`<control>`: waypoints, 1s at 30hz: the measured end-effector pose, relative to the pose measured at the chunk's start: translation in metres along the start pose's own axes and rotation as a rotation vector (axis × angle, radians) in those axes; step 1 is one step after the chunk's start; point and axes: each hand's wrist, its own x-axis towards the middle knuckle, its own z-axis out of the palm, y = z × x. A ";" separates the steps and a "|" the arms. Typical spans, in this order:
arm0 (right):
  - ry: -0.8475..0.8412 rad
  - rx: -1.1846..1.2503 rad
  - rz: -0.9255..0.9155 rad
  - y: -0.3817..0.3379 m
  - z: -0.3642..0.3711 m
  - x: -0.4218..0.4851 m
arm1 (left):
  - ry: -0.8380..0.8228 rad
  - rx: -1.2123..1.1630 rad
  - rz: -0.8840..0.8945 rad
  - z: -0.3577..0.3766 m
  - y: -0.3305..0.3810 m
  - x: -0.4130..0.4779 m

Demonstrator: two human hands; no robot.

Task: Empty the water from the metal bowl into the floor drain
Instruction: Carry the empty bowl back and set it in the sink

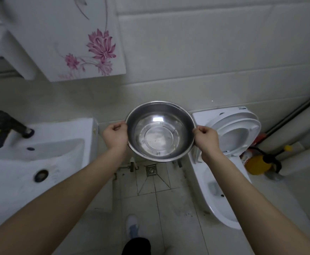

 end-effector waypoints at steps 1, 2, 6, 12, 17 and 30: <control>-0.008 0.009 -0.005 -0.006 -0.002 -0.006 | 0.010 -0.014 0.005 -0.006 0.007 -0.004; -0.017 0.014 -0.012 -0.012 -0.004 -0.013 | 0.011 -0.023 0.010 -0.012 0.015 -0.008; -0.064 -0.023 -0.062 -0.036 -0.011 -0.037 | 0.017 -0.021 0.013 -0.039 0.041 -0.020; -0.122 0.049 -0.039 -0.064 -0.005 -0.079 | 0.049 -0.044 0.016 -0.086 0.069 -0.035; -0.174 0.073 -0.086 -0.077 0.011 -0.106 | 0.098 -0.053 0.017 -0.119 0.081 -0.037; -0.280 0.020 -0.084 -0.087 0.103 -0.174 | 0.174 -0.114 -0.021 -0.241 0.077 -0.012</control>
